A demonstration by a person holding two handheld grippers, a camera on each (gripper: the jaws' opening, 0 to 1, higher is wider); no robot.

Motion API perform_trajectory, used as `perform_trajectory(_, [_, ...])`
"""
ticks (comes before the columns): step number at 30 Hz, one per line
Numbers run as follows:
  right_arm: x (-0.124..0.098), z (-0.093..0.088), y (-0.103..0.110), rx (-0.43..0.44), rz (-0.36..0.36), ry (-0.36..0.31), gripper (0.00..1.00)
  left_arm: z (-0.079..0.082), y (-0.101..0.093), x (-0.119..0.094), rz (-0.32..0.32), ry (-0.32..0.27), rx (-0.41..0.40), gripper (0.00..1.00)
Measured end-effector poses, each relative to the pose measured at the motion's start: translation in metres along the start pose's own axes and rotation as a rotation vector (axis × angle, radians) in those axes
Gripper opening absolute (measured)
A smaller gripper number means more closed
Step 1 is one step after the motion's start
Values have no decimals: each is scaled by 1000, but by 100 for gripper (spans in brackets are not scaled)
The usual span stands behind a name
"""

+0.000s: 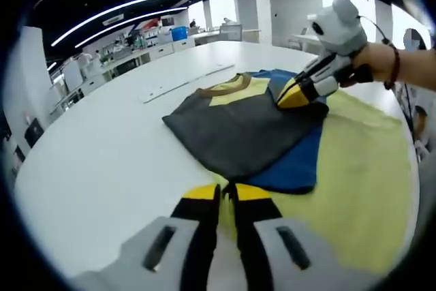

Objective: Fold the garment on the visible template until the final outline fits inside the template.

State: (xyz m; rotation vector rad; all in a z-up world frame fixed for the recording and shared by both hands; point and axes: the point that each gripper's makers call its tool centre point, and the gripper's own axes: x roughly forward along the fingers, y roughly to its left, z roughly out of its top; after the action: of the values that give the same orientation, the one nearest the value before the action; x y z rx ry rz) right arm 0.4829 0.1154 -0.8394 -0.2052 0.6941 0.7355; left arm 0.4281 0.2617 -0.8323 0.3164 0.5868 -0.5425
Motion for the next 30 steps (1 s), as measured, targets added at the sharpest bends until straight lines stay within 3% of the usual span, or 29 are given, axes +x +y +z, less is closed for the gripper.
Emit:
perform_trajectory(6, [-11,2,-3,18,-6,-16,0,-5,4,1,22,23,-13,0])
perform_trajectory(10, [-24,4,-8,27,-29,-32,0,-5,10,0,26,-3,-132,0])
perform_trajectory(15, [-43,0,-16,75,-67,-65,0,-6,9,-1,35,2,-158,0])
perform_trajectory(20, [-69,-12,-23,122,-122,-88,0,-6,7,-1,38,2,-165,0])
perform_trajectory(30, [-107,-41,-46,223,-210,-99,0,-5,12,-4,28,-30,-292,0])
